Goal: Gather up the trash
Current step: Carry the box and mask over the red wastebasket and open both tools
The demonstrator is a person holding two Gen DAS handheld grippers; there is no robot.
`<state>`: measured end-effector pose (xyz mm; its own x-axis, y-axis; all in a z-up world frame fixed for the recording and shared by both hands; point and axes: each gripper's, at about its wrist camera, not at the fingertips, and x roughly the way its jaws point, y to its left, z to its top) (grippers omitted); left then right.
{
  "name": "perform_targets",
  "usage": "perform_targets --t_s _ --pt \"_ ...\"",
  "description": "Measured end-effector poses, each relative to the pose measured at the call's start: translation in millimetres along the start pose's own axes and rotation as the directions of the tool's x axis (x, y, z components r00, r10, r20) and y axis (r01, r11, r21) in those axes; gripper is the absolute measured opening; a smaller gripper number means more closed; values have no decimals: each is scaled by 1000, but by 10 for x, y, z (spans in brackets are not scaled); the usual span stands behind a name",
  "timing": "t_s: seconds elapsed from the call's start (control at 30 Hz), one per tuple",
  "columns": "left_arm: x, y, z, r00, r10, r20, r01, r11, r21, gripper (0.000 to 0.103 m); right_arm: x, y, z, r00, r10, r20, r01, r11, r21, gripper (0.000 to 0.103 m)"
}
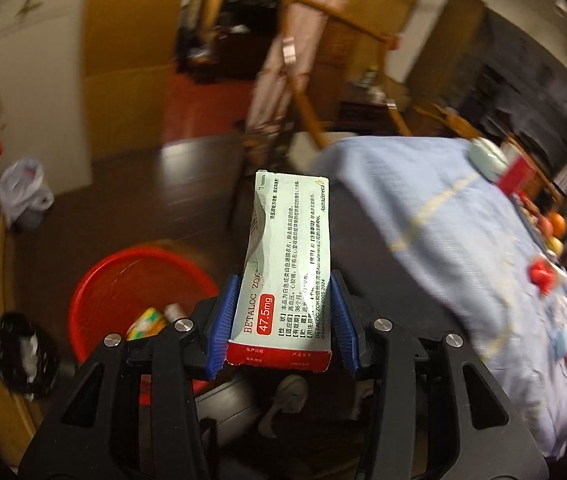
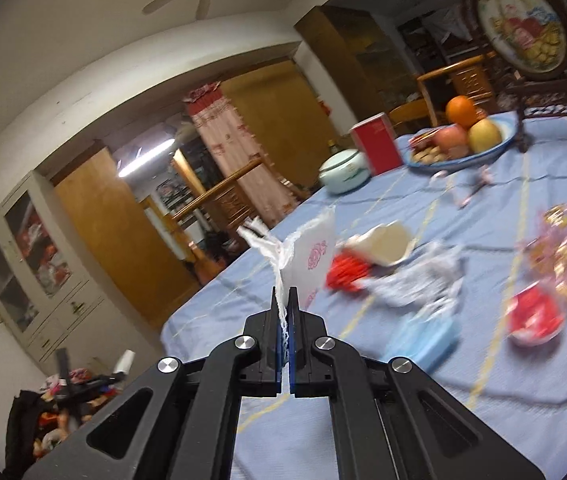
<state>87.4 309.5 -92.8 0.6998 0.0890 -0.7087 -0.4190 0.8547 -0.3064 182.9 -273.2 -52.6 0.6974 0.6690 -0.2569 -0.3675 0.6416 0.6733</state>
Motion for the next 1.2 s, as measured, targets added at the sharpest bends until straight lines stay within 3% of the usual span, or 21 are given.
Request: perform_targets --t_s 0.1,0.3,0.37,0.43,0.53,0.63,0.77,0.87,0.93,1.0,1.13,1.2 --pt "160 349 -60 998 65 -21 -66 997 -46 45 115 320 -96 998 50 -31 -51 998 -32 3" --pt "436 909 -168 993 85 -87 -98 981 -165 47 419 1002 -285 979 157 -129 -170 981 -90 3" --pt "500 1058 -210 992 80 -99 -99 974 -204 57 559 1244 -373 967 188 -173 -208 972 -105 3" --pt "527 1151 -240 992 81 -100 -103 966 -238 75 684 1440 -450 956 208 -209 -236 964 -119 3" --pt "502 1304 -250 992 98 -80 -117 952 -282 85 900 1760 -622 932 235 -275 -281 950 -139 3" --pt "476 1481 -255 990 122 -74 -140 932 -334 85 1085 2039 -820 906 253 -338 -317 937 -148 3" --pt "377 1691 -316 977 203 -62 -210 889 -408 89 1358 2370 -1104 865 267 -425 -359 921 -153 3" --pt "307 1902 -334 960 270 -77 -275 847 -456 89 1618 2633 -1359 822 273 -499 -391 909 -147 3" --pt "221 2049 -340 956 283 -75 -282 821 -496 89 1763 2760 -1495 800 273 -534 -404 903 -143 3" --pt "118 2159 -353 950 306 -60 -291 797 -530 89 1942 2901 -1648 770 275 -575 -423 895 -139 3" --pt "30 2329 -382 919 389 -71 -359 745 -562 90 2365 3209 -2008 705 270 -656 -452 884 -121 3" --pt "71 2407 -408 923 375 -92 -355 731 -583 90 2605 3394 -2223 676 249 -694 -456 881 -128 3"
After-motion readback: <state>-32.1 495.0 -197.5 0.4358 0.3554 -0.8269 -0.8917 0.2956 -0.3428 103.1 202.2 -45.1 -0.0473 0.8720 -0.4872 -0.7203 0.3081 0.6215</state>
